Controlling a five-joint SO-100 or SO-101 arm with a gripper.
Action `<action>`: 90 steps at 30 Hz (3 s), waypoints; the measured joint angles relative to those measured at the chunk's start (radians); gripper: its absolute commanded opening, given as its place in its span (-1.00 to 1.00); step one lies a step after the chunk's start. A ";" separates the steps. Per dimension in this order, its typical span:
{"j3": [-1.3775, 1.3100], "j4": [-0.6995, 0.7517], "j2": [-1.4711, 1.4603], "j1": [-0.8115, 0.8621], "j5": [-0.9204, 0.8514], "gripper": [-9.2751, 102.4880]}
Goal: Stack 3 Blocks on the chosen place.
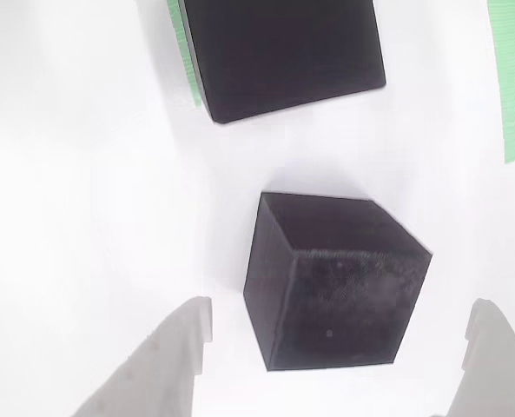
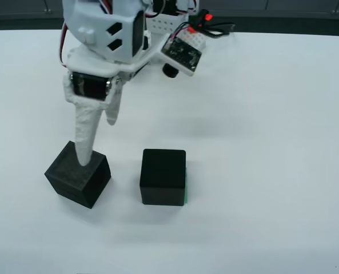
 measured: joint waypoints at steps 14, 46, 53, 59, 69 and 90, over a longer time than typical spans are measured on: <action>-0.221 0.003 -0.316 0.124 0.021 -0.20; -0.183 0.008 -0.055 0.026 -0.021 -0.51; -0.051 0.014 0.117 -0.126 -0.021 -0.51; 0.005 0.014 0.140 -0.196 -0.021 -0.51; 0.020 0.015 0.130 -0.242 -0.021 -0.51; 0.020 0.015 0.066 -0.262 -0.021 -0.44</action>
